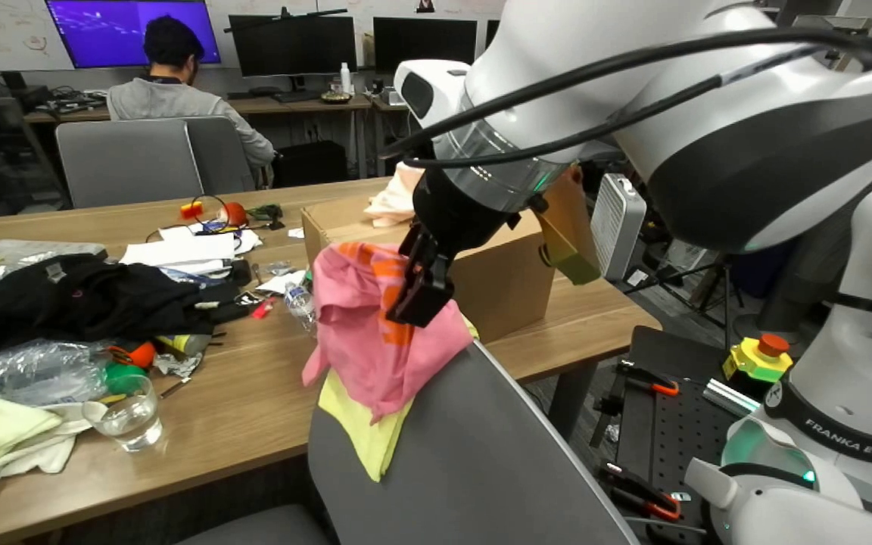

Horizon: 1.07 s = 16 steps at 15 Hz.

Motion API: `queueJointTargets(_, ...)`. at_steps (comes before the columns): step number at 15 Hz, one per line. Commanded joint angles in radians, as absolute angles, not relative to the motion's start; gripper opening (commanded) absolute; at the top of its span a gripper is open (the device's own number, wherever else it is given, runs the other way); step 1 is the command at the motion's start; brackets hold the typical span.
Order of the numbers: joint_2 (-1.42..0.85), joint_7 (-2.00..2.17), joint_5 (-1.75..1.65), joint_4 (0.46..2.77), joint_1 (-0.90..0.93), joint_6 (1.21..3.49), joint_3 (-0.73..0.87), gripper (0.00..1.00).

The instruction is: Place the peach and pink shirts and the yellow cloth on top of the brown box

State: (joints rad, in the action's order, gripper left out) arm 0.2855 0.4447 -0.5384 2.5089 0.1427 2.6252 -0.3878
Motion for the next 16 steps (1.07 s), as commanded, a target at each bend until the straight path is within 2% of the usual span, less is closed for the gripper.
queueJointTargets(1, 0.321, 0.500, -0.600, 2.534, 0.120, 2.650, -0.402, 0.58)
queueJointTargets(8, 0.327, 0.473, -0.588, 2.526, 0.131, 2.607, -0.395, 0.05)
queueJointTargets(11, 0.344, 0.449, -0.559, 2.489, 0.141, 2.578, -0.387, 0.00)
queueJointTargets(16, 0.377, 0.462, -0.529, 2.342, 0.115, 2.529, -0.387, 0.03)
